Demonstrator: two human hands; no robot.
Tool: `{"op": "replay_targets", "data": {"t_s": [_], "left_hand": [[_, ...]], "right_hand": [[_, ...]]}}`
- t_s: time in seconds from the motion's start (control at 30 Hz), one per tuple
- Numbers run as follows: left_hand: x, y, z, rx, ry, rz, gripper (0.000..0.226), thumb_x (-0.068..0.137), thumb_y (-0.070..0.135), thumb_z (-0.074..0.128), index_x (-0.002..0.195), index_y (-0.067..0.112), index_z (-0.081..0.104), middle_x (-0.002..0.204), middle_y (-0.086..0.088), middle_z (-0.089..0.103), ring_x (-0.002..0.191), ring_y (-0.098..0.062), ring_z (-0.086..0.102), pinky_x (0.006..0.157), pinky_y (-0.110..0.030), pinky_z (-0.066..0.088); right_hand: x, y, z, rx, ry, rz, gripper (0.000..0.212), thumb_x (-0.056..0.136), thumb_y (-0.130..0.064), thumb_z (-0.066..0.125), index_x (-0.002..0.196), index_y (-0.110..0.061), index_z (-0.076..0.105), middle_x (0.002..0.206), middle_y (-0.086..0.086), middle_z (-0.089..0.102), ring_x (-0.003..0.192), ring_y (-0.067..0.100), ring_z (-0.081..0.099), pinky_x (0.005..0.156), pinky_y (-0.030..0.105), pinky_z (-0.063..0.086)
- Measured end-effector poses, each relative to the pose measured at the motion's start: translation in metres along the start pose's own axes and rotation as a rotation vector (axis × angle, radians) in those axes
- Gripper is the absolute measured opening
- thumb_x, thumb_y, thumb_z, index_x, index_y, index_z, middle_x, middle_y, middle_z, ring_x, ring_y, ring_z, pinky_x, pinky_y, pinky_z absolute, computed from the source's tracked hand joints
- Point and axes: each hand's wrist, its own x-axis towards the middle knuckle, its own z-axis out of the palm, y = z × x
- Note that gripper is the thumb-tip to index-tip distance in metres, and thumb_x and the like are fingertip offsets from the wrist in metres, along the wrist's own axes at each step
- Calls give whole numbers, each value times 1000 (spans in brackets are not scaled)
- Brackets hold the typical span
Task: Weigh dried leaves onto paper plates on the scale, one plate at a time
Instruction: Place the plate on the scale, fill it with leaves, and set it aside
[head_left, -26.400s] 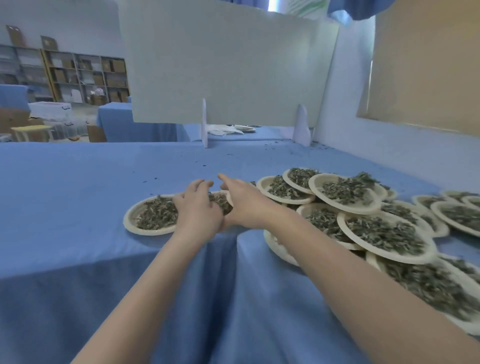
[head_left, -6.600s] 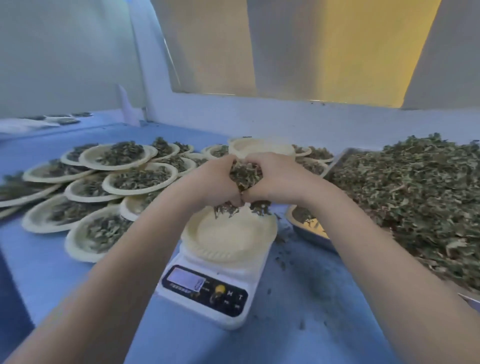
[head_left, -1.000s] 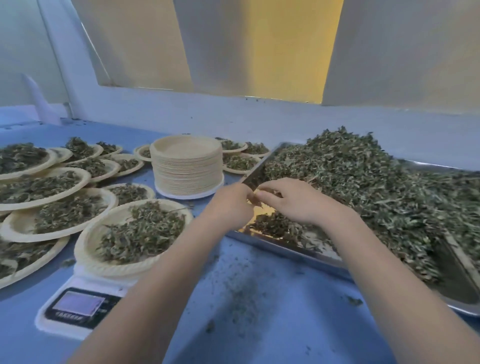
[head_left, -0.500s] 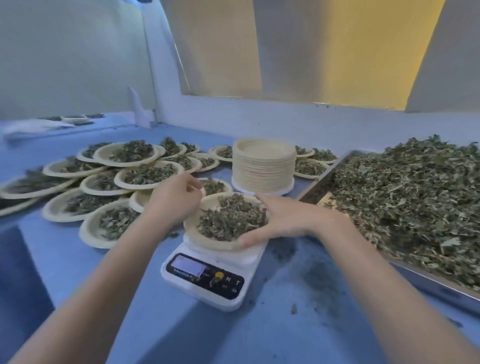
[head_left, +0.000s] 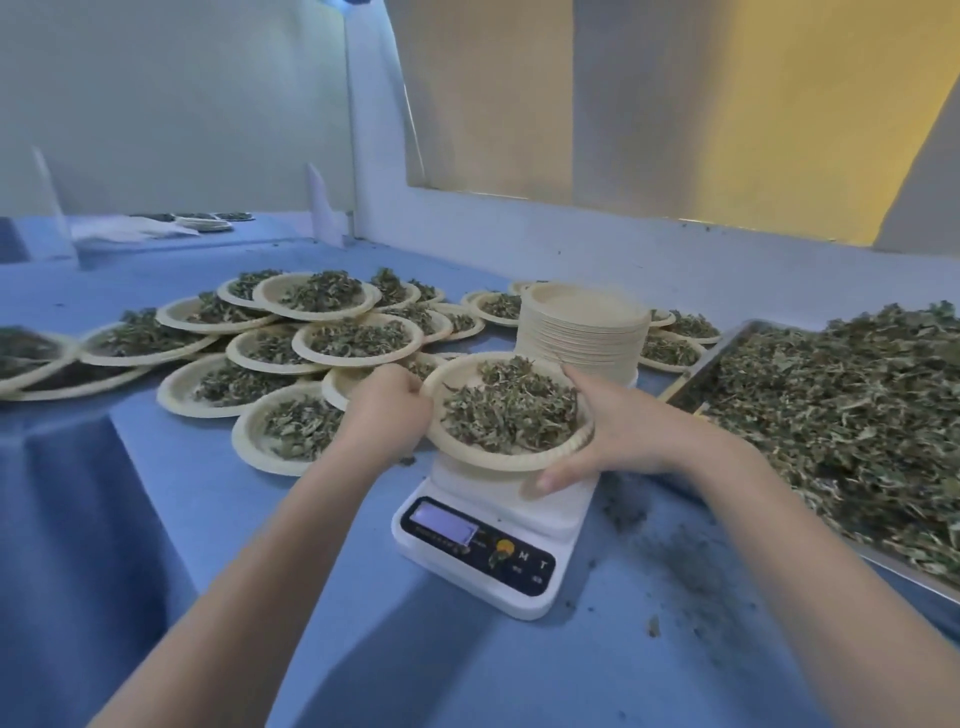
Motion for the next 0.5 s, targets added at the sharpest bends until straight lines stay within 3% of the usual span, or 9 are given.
{"op": "replay_targets", "data": {"t_s": [0.07,0.17,0.23,0.33,0.43,0.5], "left_hand": [[2,-4,-13,4,58,13,20,91,5,45,75,7,58,69,-13,46,59,-21,37,57,-28,29],[7,-14,-42,-20,123,9,19,88,3,47,74,13,55,67,-11,44,60,-19,33,60,-29,27],[11,-24,-67,-64,161,-4,17,86,2,49,74,13,57,67,-10,46,61,-18,37,62,-29,32],[15,-40,-110,-162,201,-53,18,84,-1,53,72,5,65,68,-13,54,58,-16,48,63,-25,41],[20,-61,-153,-292,288,-120,35,85,-6,55,55,12,58,73,-15,59,71,-22,52,72,-36,45],[23,-78,-178,-362,344,-157,34,87,-8,55,59,10,61,74,-16,61,72,-25,55,74,-38,49]], "right_hand": [[8,-12,-3,-2,8,-36,138,49,-60,84,152,-23,0,159,-8,7,144,9,13,111,22,13],[26,-40,-6,-24,9,-109,133,52,-59,83,152,-29,1,159,-12,2,145,9,9,116,30,12],[41,-63,-8,-54,21,-186,129,52,-60,82,152,-32,5,159,-14,5,145,10,9,118,34,13],[68,-105,-5,-69,-15,-312,124,52,-58,84,150,-37,11,157,-17,12,143,6,11,112,26,15],[98,-147,4,-30,-30,-394,123,53,-55,85,150,-37,13,156,-18,16,141,5,16,110,24,19],[118,-174,11,13,-31,-437,120,53,-55,85,149,-40,15,155,-19,19,140,4,20,105,23,22]]}}
